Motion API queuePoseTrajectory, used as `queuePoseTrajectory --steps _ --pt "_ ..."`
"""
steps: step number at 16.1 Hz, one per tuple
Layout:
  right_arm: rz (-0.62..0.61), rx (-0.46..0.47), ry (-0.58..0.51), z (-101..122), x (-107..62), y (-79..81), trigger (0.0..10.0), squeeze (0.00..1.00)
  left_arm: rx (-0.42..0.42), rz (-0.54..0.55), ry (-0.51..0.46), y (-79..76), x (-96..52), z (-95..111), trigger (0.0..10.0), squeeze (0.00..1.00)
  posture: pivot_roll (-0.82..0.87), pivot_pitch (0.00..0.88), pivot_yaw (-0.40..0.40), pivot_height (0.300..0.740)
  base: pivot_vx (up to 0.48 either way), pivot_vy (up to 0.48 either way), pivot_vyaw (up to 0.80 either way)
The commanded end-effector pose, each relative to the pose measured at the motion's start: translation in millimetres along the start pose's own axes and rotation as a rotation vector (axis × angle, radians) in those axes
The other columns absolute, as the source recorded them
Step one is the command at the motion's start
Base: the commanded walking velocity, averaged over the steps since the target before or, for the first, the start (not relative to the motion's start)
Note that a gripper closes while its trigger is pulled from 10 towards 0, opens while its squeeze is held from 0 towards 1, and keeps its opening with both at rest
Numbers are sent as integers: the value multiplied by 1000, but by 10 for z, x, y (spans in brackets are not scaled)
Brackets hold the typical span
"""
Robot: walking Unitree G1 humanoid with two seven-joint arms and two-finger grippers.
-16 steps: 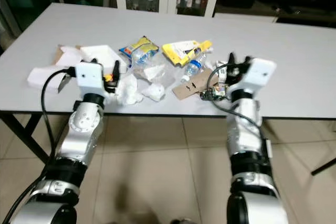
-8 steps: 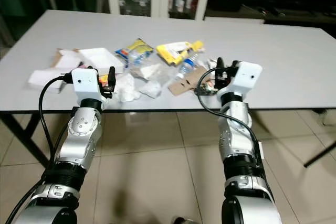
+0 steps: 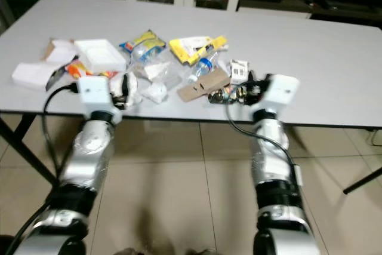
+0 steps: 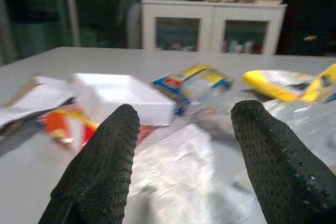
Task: Picking trash to rubbish bin
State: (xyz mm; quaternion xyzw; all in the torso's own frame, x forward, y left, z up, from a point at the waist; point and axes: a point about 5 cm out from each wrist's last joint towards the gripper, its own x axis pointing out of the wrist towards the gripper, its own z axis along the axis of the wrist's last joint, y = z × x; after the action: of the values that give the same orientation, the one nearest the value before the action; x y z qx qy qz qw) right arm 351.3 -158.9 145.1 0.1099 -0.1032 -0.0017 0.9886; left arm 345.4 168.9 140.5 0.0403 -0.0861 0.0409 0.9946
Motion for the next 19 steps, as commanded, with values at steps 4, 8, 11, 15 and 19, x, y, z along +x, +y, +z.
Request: queuePoseTrajectory --steps 4,8,11,15,19 --pt "-15 -17 -5 55 0 -99 10000 0 -14 -19 -12 -75 6 46 10000 0 25 51 -87 740 0 -411 0" --pt "-12 -16 -1 48 -11 -85 10000 0 -2 -22 -16 -59 7 64 10000 0 29 57 -81 740 0 -403 0" --pt "-20 -9 4 43 -22 -109 10000 0 15 -13 -19 -67 23 76 10000 0 28 58 -78 740 0 0 0" --pt "-24 -7 9 36 -24 -119 10000 0 -8 -31 0 -89 22 60 10000 0 30 58 -77 740 0 0 0" --pt "-18 -3 12 36 -22 -109 10000 0 -32 -45 1 -107 17 64 10000 0 30 56 -76 740 171 0 0"
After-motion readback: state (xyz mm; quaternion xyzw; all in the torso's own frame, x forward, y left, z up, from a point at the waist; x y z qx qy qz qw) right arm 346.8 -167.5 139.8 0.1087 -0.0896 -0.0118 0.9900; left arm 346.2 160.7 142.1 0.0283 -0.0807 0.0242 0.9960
